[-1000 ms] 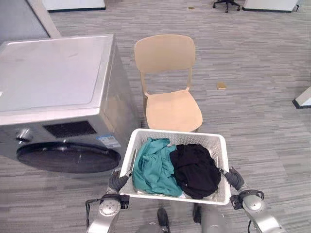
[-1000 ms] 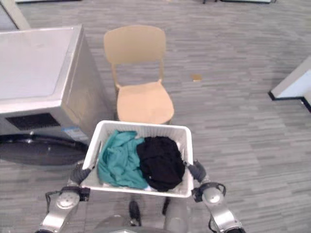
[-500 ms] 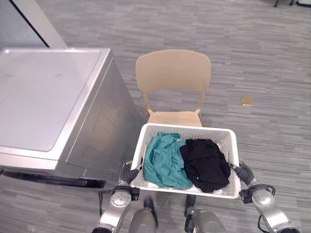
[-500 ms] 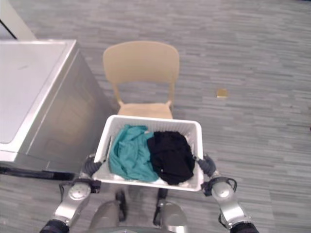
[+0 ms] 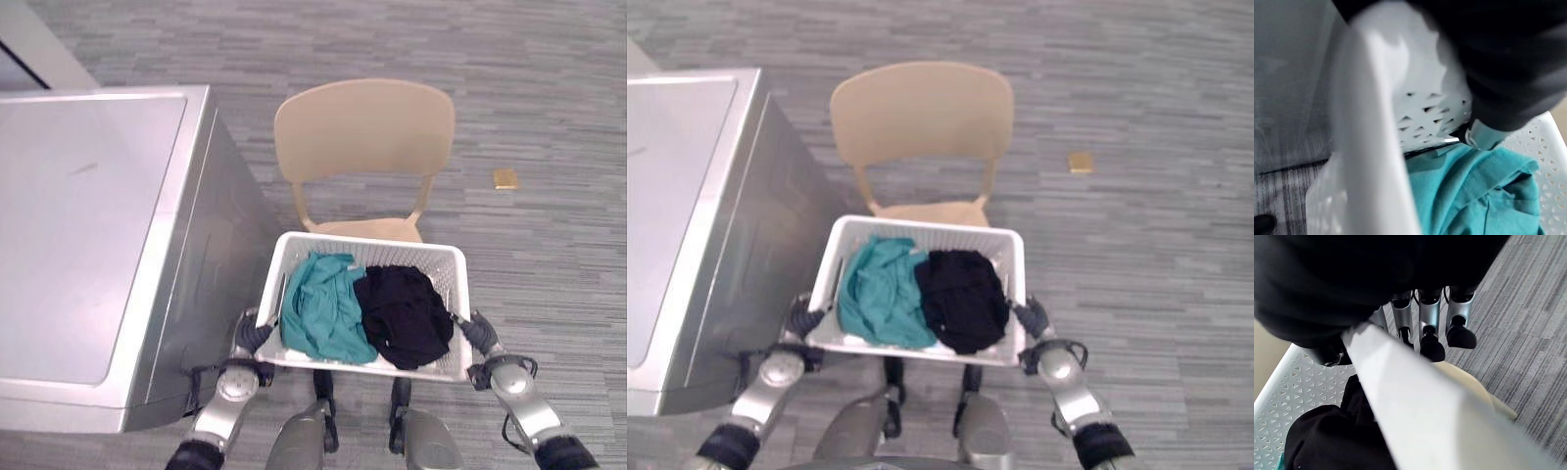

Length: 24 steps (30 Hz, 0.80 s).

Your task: Grab the laundry basket,head to the washer,open it,put in the laundry and shut it.

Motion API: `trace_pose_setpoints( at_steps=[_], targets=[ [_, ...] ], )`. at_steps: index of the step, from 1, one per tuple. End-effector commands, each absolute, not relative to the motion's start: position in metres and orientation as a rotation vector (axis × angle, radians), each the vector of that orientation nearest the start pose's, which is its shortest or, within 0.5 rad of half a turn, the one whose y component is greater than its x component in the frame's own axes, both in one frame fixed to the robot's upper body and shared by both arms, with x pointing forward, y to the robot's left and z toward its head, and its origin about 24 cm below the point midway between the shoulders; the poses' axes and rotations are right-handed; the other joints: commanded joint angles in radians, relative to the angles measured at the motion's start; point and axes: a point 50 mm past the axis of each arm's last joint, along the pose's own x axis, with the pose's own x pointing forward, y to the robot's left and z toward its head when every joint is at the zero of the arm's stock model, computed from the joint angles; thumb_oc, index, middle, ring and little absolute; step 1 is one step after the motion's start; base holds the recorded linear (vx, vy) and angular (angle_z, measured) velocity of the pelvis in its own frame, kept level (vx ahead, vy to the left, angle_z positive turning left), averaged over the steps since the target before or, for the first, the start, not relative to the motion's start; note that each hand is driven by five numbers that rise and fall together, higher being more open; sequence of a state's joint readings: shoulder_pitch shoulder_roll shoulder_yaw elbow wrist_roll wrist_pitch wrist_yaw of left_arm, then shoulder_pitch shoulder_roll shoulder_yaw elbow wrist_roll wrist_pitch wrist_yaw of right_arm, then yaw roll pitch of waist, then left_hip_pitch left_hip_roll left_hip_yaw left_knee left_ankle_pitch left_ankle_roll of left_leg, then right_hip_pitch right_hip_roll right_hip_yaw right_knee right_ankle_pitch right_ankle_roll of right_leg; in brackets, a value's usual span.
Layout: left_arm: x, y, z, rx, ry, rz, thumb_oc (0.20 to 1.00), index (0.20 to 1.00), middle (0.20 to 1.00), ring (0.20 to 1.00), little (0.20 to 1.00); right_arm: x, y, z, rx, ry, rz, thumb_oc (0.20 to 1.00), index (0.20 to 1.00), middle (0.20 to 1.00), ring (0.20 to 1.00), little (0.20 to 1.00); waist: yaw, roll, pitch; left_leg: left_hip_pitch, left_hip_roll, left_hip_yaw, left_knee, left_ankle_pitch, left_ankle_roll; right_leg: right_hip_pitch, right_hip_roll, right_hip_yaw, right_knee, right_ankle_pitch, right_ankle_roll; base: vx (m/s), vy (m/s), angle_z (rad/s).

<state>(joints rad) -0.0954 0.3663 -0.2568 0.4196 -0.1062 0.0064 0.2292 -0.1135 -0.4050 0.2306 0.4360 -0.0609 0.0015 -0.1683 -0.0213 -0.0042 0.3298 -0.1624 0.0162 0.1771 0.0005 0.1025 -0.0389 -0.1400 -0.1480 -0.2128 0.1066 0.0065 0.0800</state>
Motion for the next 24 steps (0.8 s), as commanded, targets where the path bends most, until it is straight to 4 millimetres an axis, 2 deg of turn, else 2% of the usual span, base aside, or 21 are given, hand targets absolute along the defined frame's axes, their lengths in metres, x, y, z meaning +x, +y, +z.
trace_pose_setpoints(
  at_steps=[1,5,9,10,11,12,15,16,17,18,21,24],
  targets=[
    [0.282,0.177,0.006,0.311,0.124,0.044,0.200,0.200,0.200,0.200,0.200,0.288,-0.206,0.013,-0.493,0.136,-0.076,0.200,0.200,0.200,0.200,0.200,0.004,-0.035,0.006,-0.052,0.031,-0.001,0.168,-0.197,0.003,-0.115,-0.050,0.016,0.024,-0.016,0.055,-0.08,0.016,0.00],
    [0.308,0.163,0.017,0.325,0.094,0.063,0.200,0.200,0.200,0.200,0.200,0.310,-0.192,0.021,-0.507,0.115,-0.087,0.200,0.200,0.200,0.200,0.200,0.001,-0.040,0.038,-0.116,0.032,-0.008,0.182,-0.184,0.002,-0.173,-0.059,0.017,0.026,0.000,0.055,-0.08,-0.004,0.00],
    [0.319,0.160,0.020,0.337,0.101,0.080,0.200,0.200,0.200,0.200,0.200,0.320,-0.184,0.021,-0.526,0.129,-0.081,0.200,0.200,0.200,0.200,0.200,0.005,-0.037,0.061,-0.130,0.042,-0.025,0.199,-0.205,-0.003,-0.183,-0.053,0.019,0.036,-0.019,0.060,0.02,-0.009,-0.01],
    [0.319,0.160,0.019,0.341,0.104,0.081,0.200,0.200,0.200,0.200,0.200,0.320,-0.183,0.019,-0.526,0.135,-0.076,0.291,0.291,0.291,0.291,0.291,0.006,-0.037,0.064,-0.129,0.044,-0.027,0.200,-0.205,-0.003,-0.184,-0.053,0.018,0.036,-0.019,0.060,0.00,0.000,0.00],
    [0.318,0.159,0.016,0.342,0.111,0.077,0.495,0.495,0.495,0.495,0.495,0.319,-0.182,0.015,-0.523,0.153,-0.070,0.526,0.526,0.526,0.526,0.526,0.006,-0.037,0.067,-0.128,0.044,-0.028,0.202,-0.206,-0.003,-0.183,-0.053,0.018,0.037,-0.019,0.060,0.00,0.000,0.00],
    [0.318,0.159,0.016,0.342,0.111,0.077,1.000,1.000,1.000,1.000,1.000,0.318,-0.182,0.015,-0.523,0.153,-0.070,1.000,1.000,1.000,1.000,1.000,0.006,-0.037,0.067,-0.128,0.044,-0.028,0.202,-0.206,-0.003,-0.182,-0.053,0.018,0.037,-0.019,0.060,0.00,0.000,0.00],
    [0.305,0.160,0.004,0.321,0.153,0.073,1.000,1.000,1.000,1.000,1.000,0.310,-0.180,0.004,-0.518,0.188,-0.046,1.000,1.000,1.000,1.000,1.000,0.007,-0.038,0.064,-0.103,0.048,-0.028,0.196,-0.212,-0.005,-0.163,-0.055,0.016,0.033,-0.016,0.061,-0.02,0.000,0.00],
    [0.302,0.161,0.001,0.313,0.162,0.072,1.000,1.000,1.000,1.000,1.000,0.307,-0.181,0.003,-0.519,0.191,-0.045,1.000,1.000,1.000,1.000,1.000,0.005,-0.045,0.062,-0.109,0.041,-0.020,0.193,-0.189,0.001,-0.168,-0.062,0.012,0.025,0.006,0.055,0.00,0.000,0.00],
    [0.301,0.161,0.000,0.313,0.165,0.072,1.000,1.000,1.000,1.000,1.000,0.307,-0.182,0.002,-0.520,0.193,-0.044,1.000,1.000,1.000,1.000,1.000,0.007,-0.039,0.060,-0.096,0.047,-0.027,0.194,-0.213,-0.006,-0.157,-0.055,0.015,0.031,-0.015,0.062,-0.05,0.005,0.02],
    [0.291,0.166,-0.005,0.296,0.182,0.072,1.000,1.000,1.000,1.000,1.000,0.299,-0.190,-0.002,-0.522,0.214,-0.051,1.000,1.000,1.000,1.000,1.000,0.004,-0.047,0.053,-0.083,0.040,-0.016,0.185,-0.192,-0.001,-0.147,-0.062,0.008,0.020,0.008,0.056,0.00,0.000,0.00],
    [0.288,0.168,-0.006,0.288,0.185,0.068,1.000,1.000,1.000,1.000,1.000,0.296,-0.195,-0.004,-0.523,0.224,-0.055,1.000,1.000,1.000,1.000,1.000,0.005,-0.048,0.049,-0.073,0.039,-0.016,0.179,-0.192,-0.001,-0.138,-0.062,0.007,0.018,0.009,0.057,-0.02,0.002,0.01],
    [0.279,0.179,-0.004,0.275,0.174,0.062,1.000,1.000,1.000,1.000,1.000,0.288,-0.215,-0.006,-0.542,0.253,-0.078,1.000,1.000,1.000,1.000,1.000,0.009,-0.054,0.031,-0.038,0.034,-0.013,0.158,-0.190,-0.001,-0.109,-0.059,0.001,0.007,0.016,0.062,0.00,0.000,0.00]
  ],
)
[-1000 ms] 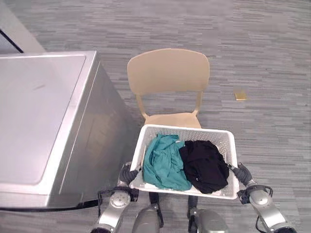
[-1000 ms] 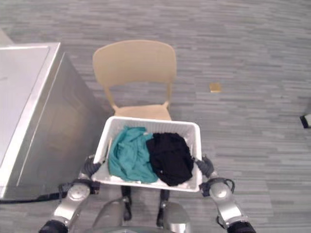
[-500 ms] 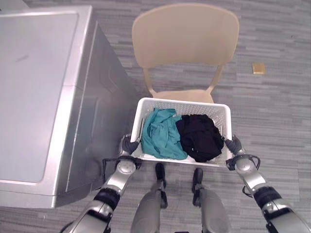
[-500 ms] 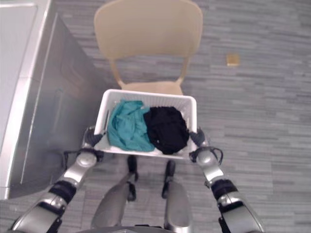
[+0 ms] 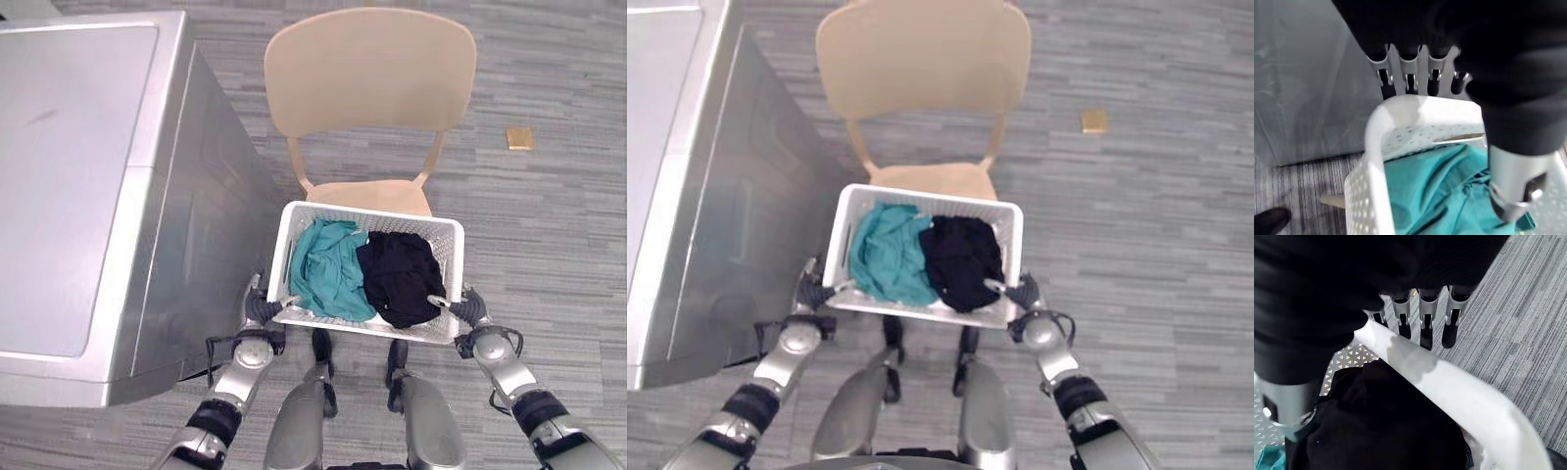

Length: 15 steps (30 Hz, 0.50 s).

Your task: Grab the laundry basket,head to the washer,open it,put in the laundry and shut it.

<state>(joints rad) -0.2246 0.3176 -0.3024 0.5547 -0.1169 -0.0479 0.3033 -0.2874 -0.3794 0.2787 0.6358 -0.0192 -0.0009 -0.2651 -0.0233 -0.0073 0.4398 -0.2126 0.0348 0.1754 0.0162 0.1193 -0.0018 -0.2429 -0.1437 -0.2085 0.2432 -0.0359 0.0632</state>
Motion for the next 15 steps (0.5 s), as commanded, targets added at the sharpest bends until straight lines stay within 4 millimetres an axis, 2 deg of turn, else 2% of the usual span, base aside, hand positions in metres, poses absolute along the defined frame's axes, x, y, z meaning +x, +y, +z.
trace_pose_setpoints(
  at_steps=[1,4,6,9,10,11,13,15],
  targets=[
    [0.277,0.182,-0.002,0.277,0.164,0.063,1.000,1.000,1.000,1.000,1.000,0.286,-0.219,-0.007,-0.547,0.258,-0.082,1.000,1.000,1.000,1.000,1.000,0.012,-0.052,-0.085,0.018,0.013,-0.012,0.137,-0.206,-0.037,-0.002,-0.062,-0.004,-0.132,0.059,0.081,0.00,0.000,0.00],
    [0.275,0.187,0.000,0.283,0.154,0.062,1.000,1.000,1.000,1.000,1.000,0.284,-0.226,-0.005,-0.557,0.255,-0.097,1.000,1.000,1.000,1.000,1.000,0.013,-0.054,-0.090,0.028,0.011,-0.011,0.128,-0.205,-0.036,0.005,-0.062,-0.006,-0.137,0.062,0.084,-0.01,0.010,0.00],
    [0.262,0.207,0.003,0.321,0.147,0.083,1.000,1.000,1.000,1.000,1.000,0.274,-0.244,0.001,-0.568,0.239,-0.126,1.000,1.000,1.000,1.000,1.000,0.016,-0.060,-0.100,0.053,0.001,-0.007,0.106,-0.201,-0.029,0.016,-0.064,-0.008,-0.143,0.071,0.095,-0.06,0.069,-0.02],
    [0.246,0.223,-0.007,0.350,0.201,0.098,1.000,1.000,1.000,1.000,1.000,0.261,-0.254,-0.006,-0.581,0.275,-0.129,1.000,1.000,1.000,1.000,1.000,0.016,-0.061,-0.122,0.072,-0.007,-0.006,0.078,-0.197,-0.018,0.020,-0.068,-0.010,-0.147,0.076,0.107,-0.04,0.076,-0.04],
    [0.246,0.223,-0.007,0.350,0.201,0.098,1.000,1.000,1.000,1.000,1.000,0.261,-0.254,-0.006,-0.581,0.276,-0.129,1.000,1.000,1.000,1.000,1.000,0.016,-0.061,-0.122,0.073,-0.007,-0.006,0.077,-0.196,-0.018,0.020,-0.068,-0.009,-0.147,0.076,0.107,-0.05,0.073,-0.06],
    [0.230,0.233,-0.023,0.344,0.289,0.121,1.000,1.000,1.000,1.000,1.000,0.249,-0.258,-0.016,-0.592,0.319,-0.123,1.000,1.000,1.000,1.000,1.000,0.016,-0.059,-0.133,0.093,-0.011,-0.011,0.057,-0.191,-0.010,0.022,-0.070,-0.008,-0.133,0.074,0.117,-0.08,0.055,-0.08],
    [0.219,0.238,-0.037,0.351,0.363,0.128,1.000,1.000,1.000,1.000,1.000,0.241,-0.254,-0.027,-0.582,0.366,-0.097,1.000,1.000,1.000,1.000,1.000,0.015,-0.055,-0.129,0.099,-0.007,-0.017,0.058,-0.182,-0.004,0.017,-0.067,0.004,-0.082,0.062,0.122,-0.14,0.040,-0.11],
    [0.207,0.241,-0.051,0.356,0.440,0.126,1.000,1.000,1.000,1.000,1.000,0.228,-0.248,-0.044,-0.559,0.431,-0.070,1.000,1.000,1.000,1.000,1.000,0.012,-0.045,-0.128,0.093,0.003,-0.028,0.064,-0.164,0.002,0.019,-0.034,0.051,0.019,0.009,0.119,-0.18,-0.010,-0.04]
  ],
)
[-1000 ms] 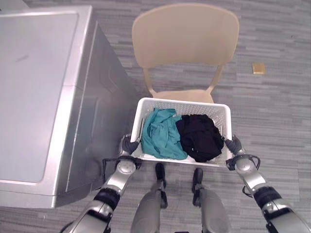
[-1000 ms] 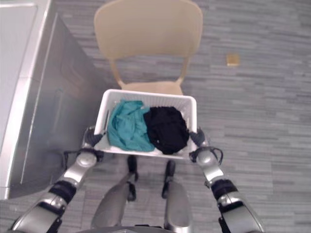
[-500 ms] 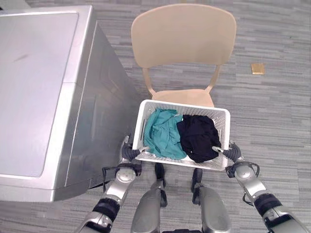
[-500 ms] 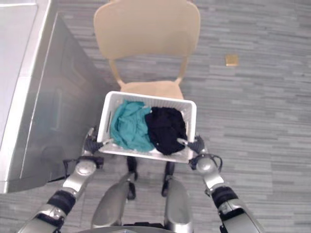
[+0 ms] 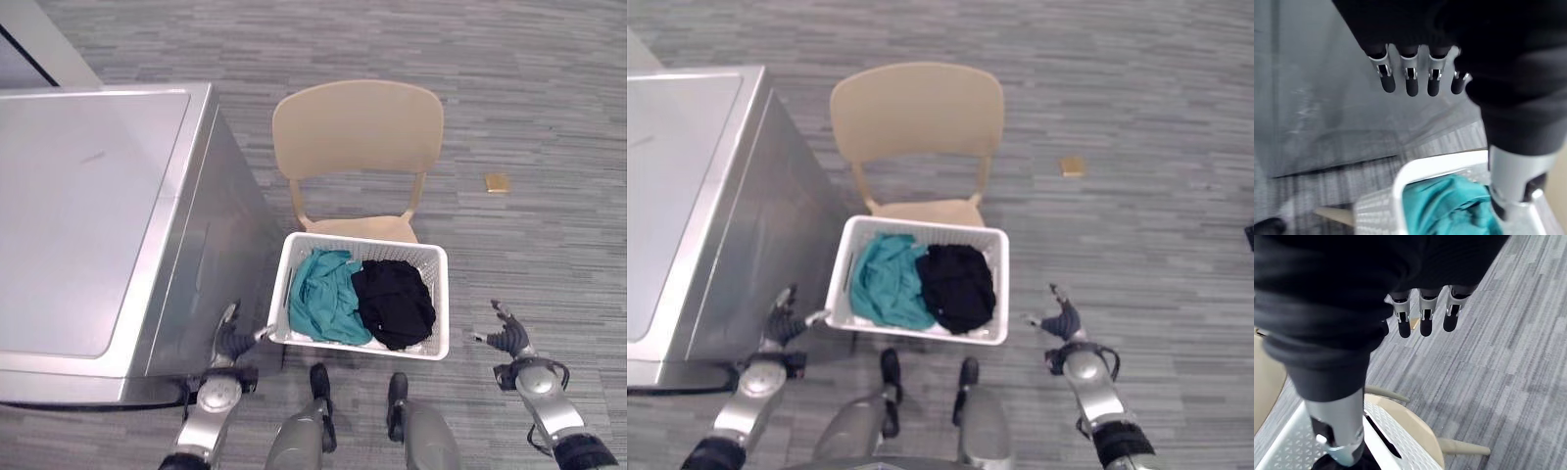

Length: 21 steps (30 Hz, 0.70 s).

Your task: Grab the laundry basket,head to the washer,open it,put in the laundry and shut it.

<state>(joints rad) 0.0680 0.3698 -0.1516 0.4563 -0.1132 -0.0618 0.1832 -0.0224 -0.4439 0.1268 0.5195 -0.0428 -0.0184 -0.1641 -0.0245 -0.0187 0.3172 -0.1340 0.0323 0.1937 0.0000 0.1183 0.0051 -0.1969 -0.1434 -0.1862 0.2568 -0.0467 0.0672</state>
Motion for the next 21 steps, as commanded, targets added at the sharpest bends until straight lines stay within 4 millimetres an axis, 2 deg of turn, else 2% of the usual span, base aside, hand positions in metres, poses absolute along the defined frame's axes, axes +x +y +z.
trace_pose_setpoints(
  at_steps=[1,2,3,4,5,6,7,8,10,12,15,16,17,18,21],
  targets=[
    [0.202,0.242,-0.058,0.345,0.478,0.137,1.000,1.000,1.000,1.000,1.000,0.222,-0.244,-0.054,-0.548,0.472,-0.051,1.000,1.000,1.000,1.000,1.000,0.014,-0.030,-0.010,0.007,0.010,-0.052,0.081,-0.150,-0.005,-0.019,-0.006,0.061,0.059,-0.005,0.108,-0.13,-0.028,0.09],
    [0.202,0.242,-0.058,0.345,0.477,0.137,1.000,1.000,1.000,1.000,1.000,0.222,-0.244,-0.054,-0.548,0.471,-0.051,1.000,1.000,1.000,1.000,1.000,0.014,-0.030,-0.012,0.003,0.010,-0.052,0.081,-0.148,-0.005,-0.022,-0.005,0.061,0.057,-0.002,0.108,-0.12,-0.059,0.24],
    [0.199,0.244,-0.061,0.356,0.496,0.139,1.000,1.000,1.000,1.000,1.000,0.216,-0.242,-0.062,-0.540,0.506,-0.044,1.000,1.000,1.000,1.000,1.000,0.017,-0.025,-0.022,-0.001,0.014,-0.057,0.078,-0.138,-0.006,-0.006,0.017,0.079,0.091,-0.026,0.100,-0.12,-0.126,0.29],
    [0.191,0.248,-0.068,0.387,0.538,0.141,1.000,1.000,1.000,1.000,1.000,0.205,-0.237,-0.076,-0.503,0.568,-0.030,1.000,1.000,1.000,1.000,1.000,0.033,-0.028,-0.034,-0.002,0.013,-0.068,0.062,-0.120,-0.016,0.047,0.037,0.083,0.072,-0.076,0.077,-0.12,-0.126,0.27],
    [0.191,0.248,-0.068,0.387,0.538,0.141,1.000,1.000,1.000,1.000,1.000,0.205,-0.237,-0.075,-0.503,0.568,-0.030,1.000,1.000,1.000,1.000,1.000,0.034,-0.026,-0.037,-0.005,0.015,-0.068,0.061,-0.118,-0.016,0.046,0.040,0.083,0.067,-0.072,0.076,-0.14,-0.239,0.24],
    [0.185,0.248,-0.075,0.365,0.569,0.162,1.000,1.000,1.000,1.000,1.000,0.203,-0.230,-0.084,-0.456,0.604,-0.025,1.000,1.000,1.000,1.000,1.000,0.049,-0.031,-0.061,-0.028,0.019,-0.075,0.051,-0.079,-0.041,0.100,0.069,0.092,-0.037,-0.096,0.050,-0.12,-0.227,0.21],
    [0.182,0.248,-0.079,0.340,0.590,0.180,1.000,1.000,1.000,1.000,1.000,0.202,-0.228,-0.086,-0.453,0.612,-0.020,1.000,1.000,1.000,1.000,1.000,0.057,-0.031,-0.062,-0.043,0.024,-0.076,0.054,-0.061,-0.052,0.117,0.078,0.091,-0.085,-0.101,0.040,-0.12,-0.228,0.17],
    [0.182,0.248,-0.079,0.340,0.590,0.181,1.000,1.000,1.000,1.000,1.000,0.203,-0.228,-0.086,-0.453,0.612,-0.020,1.000,1.000,1.000,1.000,1.000,0.055,-0.030,-0.062,-0.043,0.025,-0.078,0.055,-0.061,-0.053,0.120,0.079,0.089,-0.089,-0.099,0.039,-0.12,-0.144,0.29],
    [0.177,0.245,-0.090,0.277,0.642,0.230,1.000,1.000,1.000,1.000,1.000,0.207,-0.228,-0.084,-0.457,0.608,-0.022,1.000,1.000,1.000,1.000,1.000,0.070,-0.015,-0.043,-0.102,0.046,-0.079,0.073,-0.017,-0.084,0.120,0.093,0.067,-0.141,-0.092,0.018,-0.24,-0.138,0.40],
    [0.176,0.242,-0.095,0.248,0.661,0.242,1.000,1.000,1.000,1.000,1.000,0.208,-0.229,-0.084,-0.474,0.612,-0.016,1.000,1.000,1.000,1.000,1.000,0.067,-0.004,-0.030,-0.112,0.049,-0.062,0.099,-0.036,-0.088,0.104,0.074,0.030,-0.149,-0.076,0.012,-0.28,-0.030,0.68],
    [0.172,0.237,-0.101,0.259,0.696,0.216,1.000,1.000,1.000,1.000,1.000,0.208,-0.227,-0.084,-0.495,0.612,0.005,1.000,1.000,1.000,1.000,1.000,0.049,-0.006,-0.033,-0.083,0.060,-0.045,0.170,-0.106,-0.077,0.093,0.030,-0.019,-0.168,-0.049,0.015,-0.20,0.077,0.96],
    [0.173,0.232,-0.103,0.249,0.701,0.200,1.000,1.000,1.000,1.000,1.000,0.208,-0.227,-0.084,-0.502,0.614,0.012,1.000,1.000,1.000,1.000,1.000,0.030,-0.006,-0.043,-0.044,0.095,-0.018,0.211,-0.151,-0.078,0.094,-0.003,-0.060,-0.182,-0.035,0.017,-0.16,0.158,1.17],
    [0.173,0.230,-0.103,0.242,0.702,0.196,1.000,1.000,1.000,1.000,1.000,0.207,-0.227,-0.085,-0.504,0.619,0.012,1.000,1.000,1.000,1.000,1.000,0.021,-0.005,-0.048,-0.025,0.115,-0.007,0.215,-0.157,-0.081,0.098,-0.015,-0.077,-0.189,-0.030,0.020,-0.08,0.307,1.31],
    [0.173,0.225,-0.105,0.231,0.705,0.184,1.000,1.000,1.000,1.000,1.000,0.203,-0.229,-0.087,-0.501,0.634,0.003,1.000,1.000,1.000,1.000,1.000,0.004,0.004,-0.059,0.024,0.171,0.027,0.192,-0.163,-0.105,0.111,-0.037,-0.109,-0.195,-0.033,0.044,-0.02,0.301,0.89],
    [0.180,0.223,-0.102,0.239,0.688,0.165,1.000,1.000,1.000,1.000,1.000,0.198,-0.232,-0.091,-0.485,0.655,-0.025,1.000,1.000,1.000,1.000,1.000,-0.017,0.010,-0.061,0.051,0.230,0.109,0.120,-0.120,-0.133,0.111,-0.091,-0.172,-0.196,-0.009,0.067,-0.04,0.331,0.89]
  ],
)
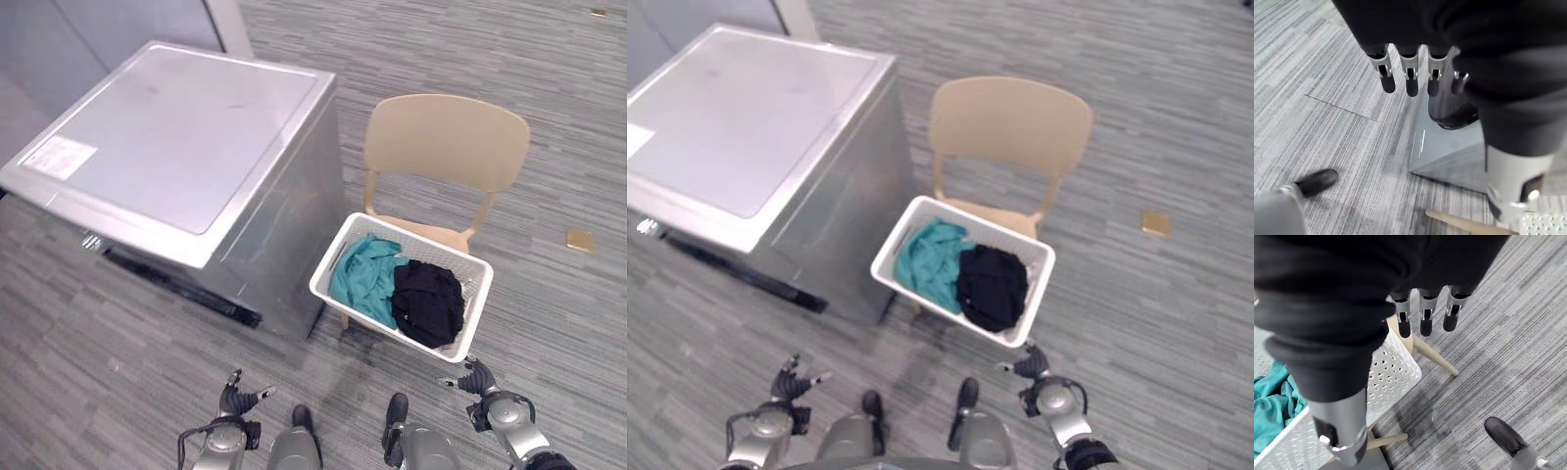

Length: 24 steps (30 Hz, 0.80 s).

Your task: Grab the laundry basket,head to the washer,open it,put in the laundry and shut it.

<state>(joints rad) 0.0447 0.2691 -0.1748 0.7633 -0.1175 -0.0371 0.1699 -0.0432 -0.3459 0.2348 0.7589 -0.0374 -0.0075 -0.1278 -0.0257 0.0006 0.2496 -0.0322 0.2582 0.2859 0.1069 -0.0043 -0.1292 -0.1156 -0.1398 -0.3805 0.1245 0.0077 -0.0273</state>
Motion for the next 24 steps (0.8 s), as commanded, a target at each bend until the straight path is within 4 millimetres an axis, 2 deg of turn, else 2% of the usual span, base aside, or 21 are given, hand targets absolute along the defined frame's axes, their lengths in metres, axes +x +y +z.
trace_pose_setpoints(
  at_steps=[1,4,5,7,9,10,11,12,13,14,15,17,18,19,20,22,24],
  targets=[
    [0.182,0.222,-0.100,0.250,0.683,0.150,1.000,1.000,1.000,1.000,1.000,0.195,-0.233,-0.093,-0.474,0.669,-0.036,1.000,1.000,1.000,1.000,1.000,-0.028,-0.004,0.000,-0.030,0.013,0.048,-0.032,0.009,-0.006,0.037,-0.111,-0.005,-0.067,-0.052,0.174,0.02,0.382,1.06],
    [0.187,0.223,-0.098,0.283,0.672,0.120,1.000,1.000,1.000,1.000,1.000,0.196,-0.231,-0.094,-0.446,0.676,-0.059,1.000,1.000,1.000,1.000,1.000,-0.022,-0.012,0.004,-0.077,-0.029,-0.003,-0.001,-0.014,0.006,0.039,-0.165,-0.015,-0.062,-0.014,0.195,0.03,0.330,0.79],
    [0.187,0.223,-0.098,0.283,0.672,0.120,1.000,1.000,1.000,1.000,1.000,0.197,-0.231,-0.094,-0.446,0.676,-0.059,1.000,1.000,1.000,1.000,1.000,-0.023,-0.013,0.004,-0.079,-0.031,-0.005,0.002,-0.016,0.007,0.039,-0.167,-0.016,-0.061,-0.014,0.196,0.03,0.302,0.36],
    [0.193,0.236,-0.092,0.336,0.658,0.131,1.000,1.000,1.000,1.000,1.000,0.199,-0.221,-0.094,-0.408,0.660,-0.045,1.000,1.000,1.000,1.000,1.000,-0.009,-0.033,0.021,-0.104,-0.091,-0.040,0.021,-0.063,0.038,0.023,-0.207,0.011,-0.024,0.000,0.206,0.01,0.332,0.69],
    [0.194,0.241,-0.090,0.348,0.655,0.146,1.000,1.000,1.000,1.000,1.000,0.203,-0.214,-0.092,-0.406,0.647,-0.022,1.000,1.000,1.000,1.000,1.000,-0.004,-0.041,0.032,-0.109,-0.107,-0.043,0.034,-0.074,0.052,0.007,-0.220,0.022,0.016,0.004,0.203,0.00,0.218,0.64],
    [0.193,0.248,-0.089,0.357,0.658,0.178,1.000,1.000,1.000,1.000,1.000,0.211,-0.200,-0.088,-0.411,0.608,0.030,1.000,1.000,1.000,1.000,1.000,0.005,-0.042,0.041,-0.109,-0.125,-0.044,0.032,-0.080,0.071,-0.031,-0.205,0.047,0.101,-0.014,0.192,0.07,0.316,0.15],
    [0.191,0.250,-0.090,0.349,0.660,0.197,1.000,1.000,1.000,1.000,1.000,0.222,-0.186,-0.078,-0.413,0.542,0.095,1.000,1.000,1.000,1.000,1.000,0.005,-0.036,0.048,-0.077,-0.159,-0.052,0.005,-0.078,0.087,-0.057,-0.123,0.103,0.141,-0.057,0.178,0.10,0.384,-0.08],
    [0.190,0.248,-0.091,0.337,0.663,0.199,1.000,1.000,1.000,1.000,1.000,0.227,-0.180,-0.073,-0.411,0.512,0.122,1.000,1.000,1.000,1.000,1.000,0.006,-0.030,0.048,-0.064,-0.176,-0.055,-0.009,-0.075,0.093,-0.064,-0.082,0.111,0.145,-0.081,0.172,0.05,0.289,-0.20],
    [0.189,0.247,-0.092,0.333,0.667,0.201,1.000,1.000,1.000,1.000,1.000,0.230,-0.176,-0.070,-0.411,0.491,0.142,1.000,1.000,1.000,1.000,1.000,0.006,-0.028,0.051,-0.070,-0.186,-0.051,-0.016,-0.053,0.103,-0.076,-0.057,0.110,0.137,-0.074,0.156,0.01,0.148,-0.08],
    [0.188,0.245,-0.093,0.331,0.671,0.199,1.000,1.000,1.000,1.000,1.000,0.238,-0.164,-0.061,-0.398,0.437,0.183,1.000,1.000,1.000,1.000,1.000,0.010,-0.027,0.052,-0.062,-0.202,-0.059,-0.026,-0.050,0.108,-0.085,-0.016,0.109,0.128,-0.087,0.141,0.00,0.086,0.00],
    [0.187,0.243,-0.095,0.323,0.675,0.196,1.000,1.000,1.000,1.000,1.000,0.242,-0.157,-0.056,-0.389,0.406,0.213,1.000,1.000,1.000,1.000,1.000,0.015,-0.028,0.051,-0.059,-0.213,-0.065,-0.032,-0.049,0.110,-0.089,0.004,0.103,0.115,-0.092,0.136,0.07,0.060,0.18],
    [0.186,0.242,-0.097,0.320,0.685,0.199,1.000,1.000,1.000,1.000,1.000,0.246,-0.150,-0.051,-0.385,0.378,0.239,1.000,1.000,1.000,1.000,1.000,0.018,-0.027,0.052,-0.052,-0.224,-0.069,-0.038,-0.051,0.111,-0.100,0.020,0.090,0.106,-0.092,0.127,0.04,-0.009,0.47],
    [0.189,0.238,-0.096,0.326,0.672,0.189,1.000,1.000,1.000,1.000,1.000,0.255,-0.140,-0.039,-0.373,0.310,0.273,1.000,1.000,1.000,1.000,1.000,0.025,-0.029,0.049,-0.070,-0.244,-0.097,-0.022,-0.049,0.105,-0.073,0.033,0.115,0.040,-0.093,0.122,0.08,-0.115,0.48],
    [0.189,0.233,-0.096,0.314,0.663,0.172,1.000,1.000,1.000,1.000,1.000,0.259,-0.140,-0.031,-0.366,0.279,0.274,1.000,1.000,1.000,1.000,1.000,0.020,-0.024,0.033,-0.077,-0.260,-0.119,-0.012,-0.056,0.095,-0.056,0.063,0.169,-0.006,-0.086,0.117,0.18,-0.164,0.97],
    [0.182,0.230,-0.098,0.297,0.675,0.157,1.000,1.000,1.000,1.000,1.000,0.269,-0.137,-0.019,-0.369,0.225,0.281,1.000,1.000,1.000,1.000,1.000,0.031,-0.008,0.026,-0.088,-0.258,-0.111,0.056,-0.080,0.069,-0.008,0.051,0.142,-0.061,-0.075,0.108,0.15,-0.111,1.33],
    [0.178,0.231,-0.099,0.286,0.683,0.158,1.000,1.000,1.000,1.000,1.000,0.271,-0.137,-0.016,-0.373,0.222,0.283,1.000,1.000,1.000,1.000,1.000,0.034,-0.006,0.021,-0.095,-0.254,-0.111,0.085,-0.081,0.059,0.010,0.049,0.132,-0.087,-0.071,0.106,0.10,-0.027,1.62],
    [0.169,0.234,-0.104,0.280,0.716,0.171,1.000,1.000,1.000,1.000,1.000,0.278,-0.137,-0.010,-0.381,0.200,0.279,1.000,1.000,1.000,1.000,1.000,0.046,-0.006,0.030,-0.130,-0.228,-0.108,0.148,-0.073,0.042,0.039,0.036,0.124,-0.104,-0.071,0.102,0.06,0.030,0.33]
  ],
)
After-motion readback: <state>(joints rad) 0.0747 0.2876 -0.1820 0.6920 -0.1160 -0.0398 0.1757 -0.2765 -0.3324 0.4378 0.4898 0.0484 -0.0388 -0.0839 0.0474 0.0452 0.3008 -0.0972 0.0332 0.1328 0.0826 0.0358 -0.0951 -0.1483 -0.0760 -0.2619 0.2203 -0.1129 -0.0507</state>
